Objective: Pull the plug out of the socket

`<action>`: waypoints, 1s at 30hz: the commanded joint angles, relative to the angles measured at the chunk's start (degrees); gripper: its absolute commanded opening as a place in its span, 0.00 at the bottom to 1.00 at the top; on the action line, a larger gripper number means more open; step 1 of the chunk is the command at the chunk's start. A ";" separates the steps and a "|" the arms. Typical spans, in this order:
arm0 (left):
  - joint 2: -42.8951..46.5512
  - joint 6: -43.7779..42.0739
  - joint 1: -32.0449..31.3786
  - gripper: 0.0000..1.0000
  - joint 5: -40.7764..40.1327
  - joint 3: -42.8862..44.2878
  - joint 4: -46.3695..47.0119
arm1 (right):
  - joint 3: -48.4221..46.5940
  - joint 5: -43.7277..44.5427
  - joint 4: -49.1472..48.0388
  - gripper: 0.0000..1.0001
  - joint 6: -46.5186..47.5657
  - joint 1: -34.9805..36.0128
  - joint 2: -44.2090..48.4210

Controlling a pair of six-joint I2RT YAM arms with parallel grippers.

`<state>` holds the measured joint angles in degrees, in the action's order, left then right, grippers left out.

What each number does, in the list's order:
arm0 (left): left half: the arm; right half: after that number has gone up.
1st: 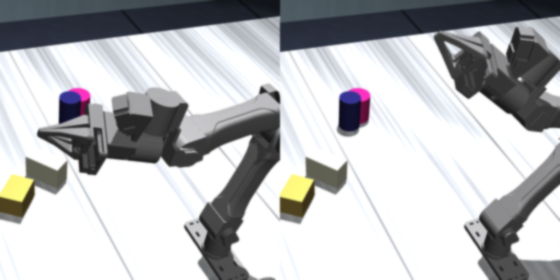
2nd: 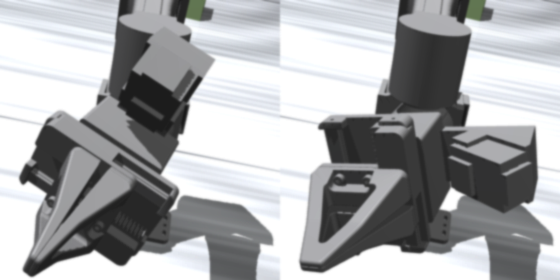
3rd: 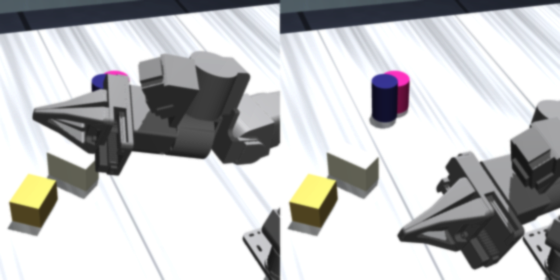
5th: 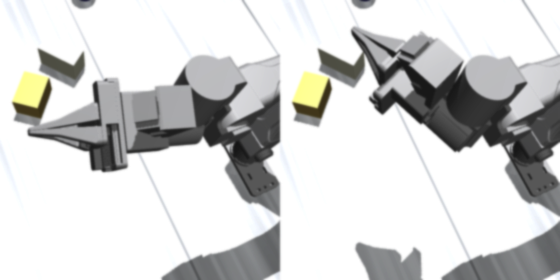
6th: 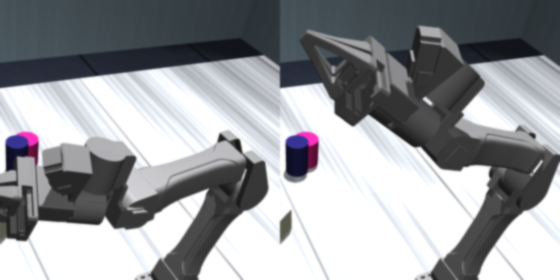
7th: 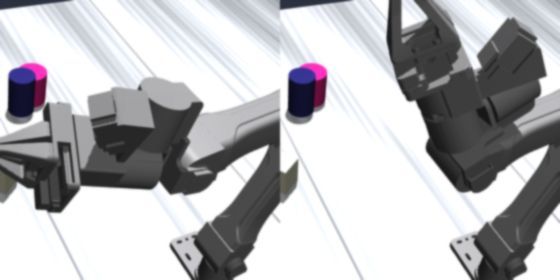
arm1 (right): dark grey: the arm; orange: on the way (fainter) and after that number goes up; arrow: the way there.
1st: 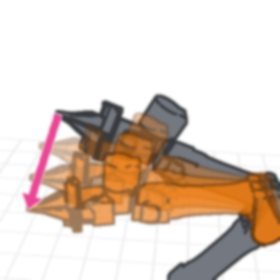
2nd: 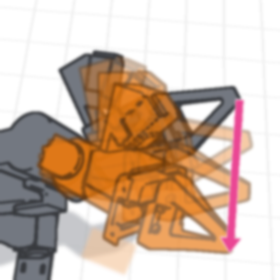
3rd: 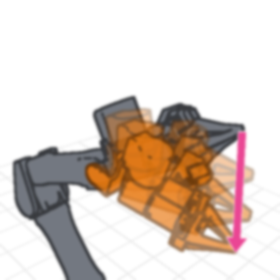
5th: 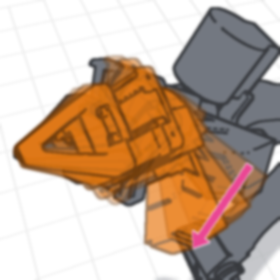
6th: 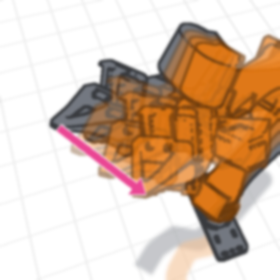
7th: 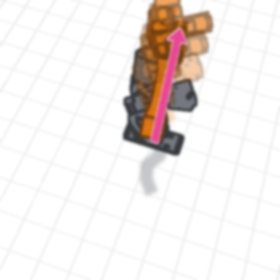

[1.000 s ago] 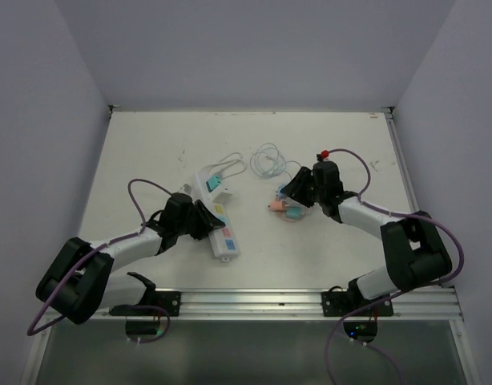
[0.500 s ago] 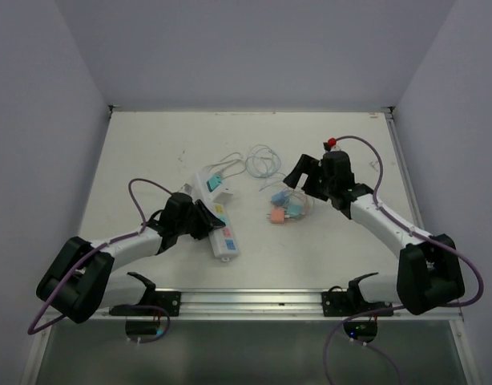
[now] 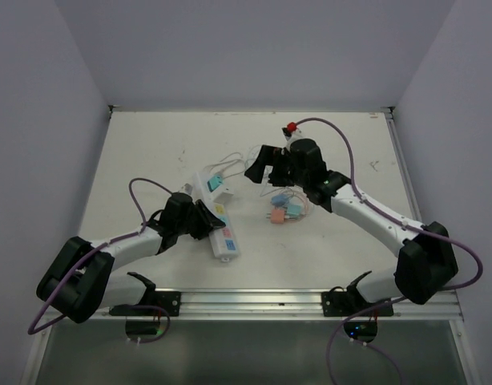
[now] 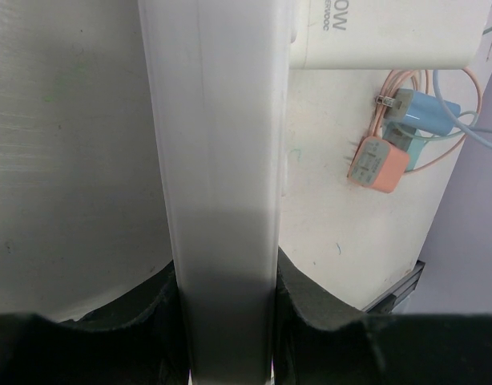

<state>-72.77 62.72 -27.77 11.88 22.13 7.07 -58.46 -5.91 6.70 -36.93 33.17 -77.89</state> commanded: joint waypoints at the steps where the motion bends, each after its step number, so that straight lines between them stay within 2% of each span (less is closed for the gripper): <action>1: 0.17 -3.92 0.00 0.00 0.51 -0.68 -3.55 | -3.94 -1.47 -3.09 0.99 -1.65 3.29 -4.98; 12: 2.28 -4.71 0.00 0.00 2.18 -2.35 -3.03 | -11.15 -9.29 -6.35 0.99 -6.13 7.70 -22.12; 30: 2.99 -5.24 0.00 0.00 3.85 -3.32 -1.80 | -12.47 -11.40 -10.39 0.97 -7.99 8.76 -31.09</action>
<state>-70.35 60.38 -27.77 14.87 20.34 6.50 -68.55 -16.10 -1.21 -44.82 41.63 -108.09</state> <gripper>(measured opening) 0.389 0.973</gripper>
